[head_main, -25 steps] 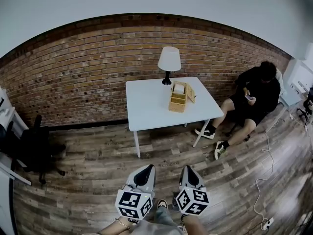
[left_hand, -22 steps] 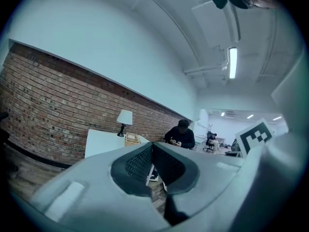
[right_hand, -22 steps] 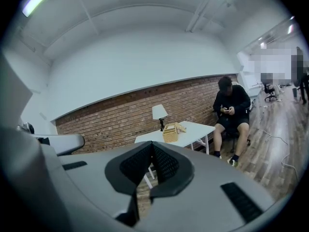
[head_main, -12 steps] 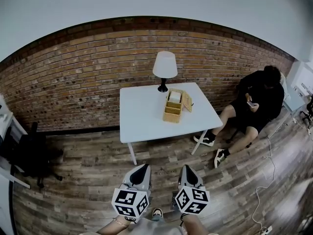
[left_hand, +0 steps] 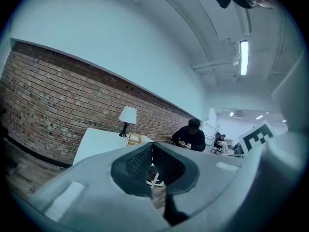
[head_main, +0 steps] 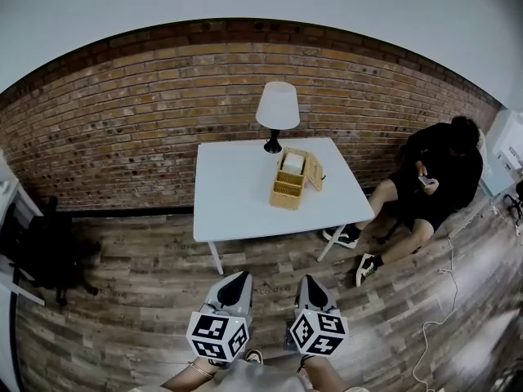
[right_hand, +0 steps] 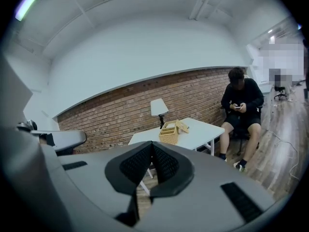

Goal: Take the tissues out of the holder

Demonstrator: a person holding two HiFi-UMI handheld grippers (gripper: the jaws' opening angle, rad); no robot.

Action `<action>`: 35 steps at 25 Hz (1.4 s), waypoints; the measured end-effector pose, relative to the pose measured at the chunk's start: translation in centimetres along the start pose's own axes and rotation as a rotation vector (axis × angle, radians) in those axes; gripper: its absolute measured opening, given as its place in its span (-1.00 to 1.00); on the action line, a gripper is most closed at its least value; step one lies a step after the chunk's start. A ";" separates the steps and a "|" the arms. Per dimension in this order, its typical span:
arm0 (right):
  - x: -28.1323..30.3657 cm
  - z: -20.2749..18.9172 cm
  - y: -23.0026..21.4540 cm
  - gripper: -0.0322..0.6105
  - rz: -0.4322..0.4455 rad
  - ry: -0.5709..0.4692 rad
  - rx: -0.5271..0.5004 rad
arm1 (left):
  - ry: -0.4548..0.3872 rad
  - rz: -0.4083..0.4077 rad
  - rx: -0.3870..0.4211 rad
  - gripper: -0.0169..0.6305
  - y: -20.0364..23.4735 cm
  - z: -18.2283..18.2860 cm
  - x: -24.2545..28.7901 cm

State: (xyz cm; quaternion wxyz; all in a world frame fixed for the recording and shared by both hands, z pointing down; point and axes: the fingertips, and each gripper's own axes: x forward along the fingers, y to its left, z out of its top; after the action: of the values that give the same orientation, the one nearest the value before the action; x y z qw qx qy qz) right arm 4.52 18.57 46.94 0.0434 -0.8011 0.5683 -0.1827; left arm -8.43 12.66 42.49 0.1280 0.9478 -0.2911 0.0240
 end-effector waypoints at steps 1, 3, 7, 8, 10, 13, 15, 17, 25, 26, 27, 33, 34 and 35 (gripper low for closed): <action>0.3 0.0 0.0 -0.88 0.006 0.005 -0.007 | -0.001 0.008 -0.005 -0.92 0.3 -0.1 0.3; 0.9 -0.1 -0.1 -0.88 0.013 0.011 -0.018 | -0.006 0.017 -0.013 -0.92 0.7 0.0 0.9; 2.1 0.0 -0.4 -0.88 0.011 0.016 -0.020 | -0.007 0.014 -0.017 -0.92 1.2 0.2 2.3; 2.3 0.0 -0.4 -0.88 0.010 0.017 -0.020 | -0.005 0.012 -0.018 -0.92 1.3 0.2 2.6; 2.8 0.0 -0.4 -0.88 0.010 0.020 -0.022 | 0.000 0.008 -0.021 -0.92 1.5 0.2 3.1; 3.4 -0.1 -0.8 -0.88 0.003 0.032 -0.023 | 0.005 0.005 -0.032 -0.92 1.8 0.0 4.1; 3.8 -0.3 -1.5 -0.88 -0.007 0.043 -0.022 | 0.013 0.001 -0.040 -0.92 1.8 -0.2 4.9; 4.5 -0.5 -2.0 -0.88 -0.018 0.051 -0.019 | 0.024 -0.007 -0.046 -0.92 2.0 -0.6 5.8; 8.5 0.7 -4.1 -0.88 -0.059 0.035 -0.010 | 0.039 -0.048 -0.052 -0.92 3.1 -0.8 11.1; 9.2 1.0 -4.2 -0.88 -0.060 0.033 -0.012 | 0.039 -0.051 -0.052 -0.92 3.3 -0.6 11.8; 9.8 1.3 -4.4 -0.88 -0.061 0.031 -0.013 | 0.039 -0.054 -0.051 -0.92 3.4 -0.4 12.5; 14.1 2.1 -4.8 -0.88 -0.059 0.037 -0.002 | 0.054 -0.066 -0.050 -0.92 5.3 0.2 16.7; 14.8 2.1 -4.8 -0.88 -0.056 0.041 -0.003 | 0.060 -0.067 -0.049 -0.92 5.8 0.2 17.5; 15.6 2.3 -4.7 -0.88 -0.053 0.044 -0.003 | 0.063 -0.066 -0.047 -0.92 6.2 0.4 18.2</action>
State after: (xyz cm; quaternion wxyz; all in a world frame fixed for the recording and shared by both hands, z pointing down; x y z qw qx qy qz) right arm 14.00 5.44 49.92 0.0246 -0.8119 0.5478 -0.2004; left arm 3.20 -2.32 45.75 0.1603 0.9524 -0.2557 0.0429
